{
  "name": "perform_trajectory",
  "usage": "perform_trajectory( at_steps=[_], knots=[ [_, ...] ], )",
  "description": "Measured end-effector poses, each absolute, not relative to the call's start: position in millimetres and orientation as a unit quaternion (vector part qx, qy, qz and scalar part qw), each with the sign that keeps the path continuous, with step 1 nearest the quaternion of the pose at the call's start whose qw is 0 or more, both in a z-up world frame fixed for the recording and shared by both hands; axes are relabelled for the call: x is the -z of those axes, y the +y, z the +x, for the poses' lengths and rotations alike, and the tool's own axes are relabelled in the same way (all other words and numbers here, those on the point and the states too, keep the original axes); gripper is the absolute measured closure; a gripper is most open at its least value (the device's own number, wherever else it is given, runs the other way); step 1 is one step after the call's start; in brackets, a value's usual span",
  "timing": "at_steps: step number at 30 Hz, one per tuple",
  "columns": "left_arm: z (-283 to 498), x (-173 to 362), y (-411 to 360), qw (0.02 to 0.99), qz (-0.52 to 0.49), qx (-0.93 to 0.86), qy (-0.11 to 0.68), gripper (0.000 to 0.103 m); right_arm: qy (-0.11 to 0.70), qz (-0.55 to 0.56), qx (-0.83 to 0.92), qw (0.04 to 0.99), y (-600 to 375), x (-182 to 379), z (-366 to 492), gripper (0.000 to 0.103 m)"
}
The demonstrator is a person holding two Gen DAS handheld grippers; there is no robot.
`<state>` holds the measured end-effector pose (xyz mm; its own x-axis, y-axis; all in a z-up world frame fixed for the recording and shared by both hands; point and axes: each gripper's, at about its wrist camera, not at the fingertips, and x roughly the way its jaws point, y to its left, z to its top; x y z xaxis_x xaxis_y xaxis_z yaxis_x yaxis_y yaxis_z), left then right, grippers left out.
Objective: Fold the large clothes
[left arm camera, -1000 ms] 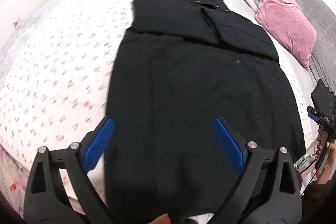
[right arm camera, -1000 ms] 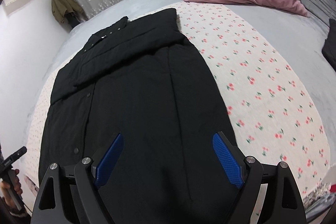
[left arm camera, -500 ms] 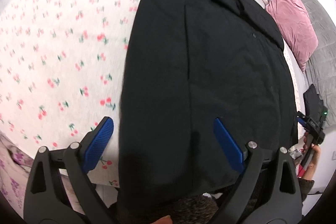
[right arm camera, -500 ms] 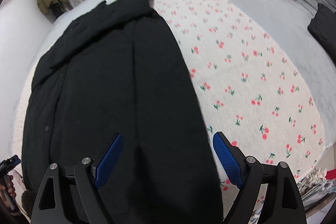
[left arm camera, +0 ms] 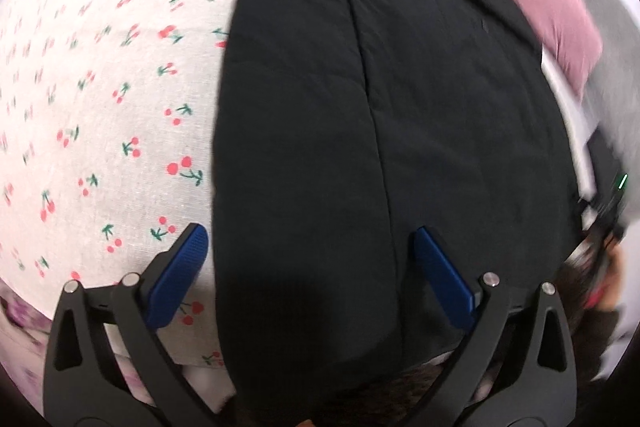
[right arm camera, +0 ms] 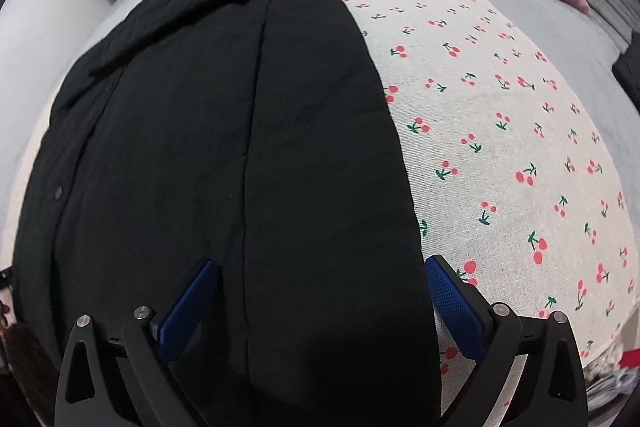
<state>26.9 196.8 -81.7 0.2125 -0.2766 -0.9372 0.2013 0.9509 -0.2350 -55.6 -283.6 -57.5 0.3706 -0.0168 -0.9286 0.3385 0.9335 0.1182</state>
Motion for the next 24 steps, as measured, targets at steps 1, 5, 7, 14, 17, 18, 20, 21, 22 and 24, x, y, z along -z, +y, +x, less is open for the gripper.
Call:
perform_trajectory(
  at_steps=[1, 5, 7, 14, 17, 18, 20, 21, 22, 24],
  knots=[
    [25.2, 82.3, 193.0, 0.780, -0.012, 0.152, 0.607, 0.001, 0.553, 0.143, 0.107, 0.814, -283.0, 57.4, -55.0, 0.000],
    [25.0, 82.0, 185.5, 0.778, 0.006, 0.151, 0.609, 0.001, 0.564, 0.135, 0.096, 0.809, -282.8, 56.4, -55.5, 0.000],
    [26.9, 80.1, 189.4, 0.777, -0.018, 0.159, 0.608, 0.001, 0.561, 0.141, 0.088, 0.811, -283.3, 55.0, -59.9, 0.000],
    [28.7, 75.5, 210.4, 0.754, -0.130, 0.244, 0.596, 0.011, 0.520, 0.231, -0.027, 0.822, -299.5, 48.6, -87.0, 0.004],
    [32.7, 80.8, 226.0, 0.739, -0.200, 0.265, 0.587, 0.027, 0.494, 0.301, -0.060, 0.814, -319.5, 51.5, -99.6, 0.025],
    [34.2, 83.5, 230.4, 0.734, -0.219, 0.266, 0.586, 0.030, 0.485, 0.337, -0.070, 0.804, -328.1, 55.2, -103.8, 0.036],
    [35.4, 86.6, 238.7, 0.725, -0.253, 0.265, 0.583, 0.042, 0.476, 0.385, -0.086, 0.786, -338.6, 64.3, -107.3, 0.047],
    [35.6, 89.8, 244.6, 0.722, -0.265, 0.264, 0.582, 0.046, 0.473, 0.394, -0.088, 0.783, -341.0, 68.1, -107.9, 0.052],
    [35.2, 92.1, 247.8, 0.721, -0.272, 0.261, 0.582, 0.055, 0.471, 0.398, -0.087, 0.783, -342.9, 68.6, -108.8, 0.054],
    [32.7, 95.1, 253.7, 0.718, -0.283, 0.255, 0.583, 0.068, 0.465, 0.405, -0.093, 0.782, -344.3, 71.8, -111.5, 0.058]
  ],
)
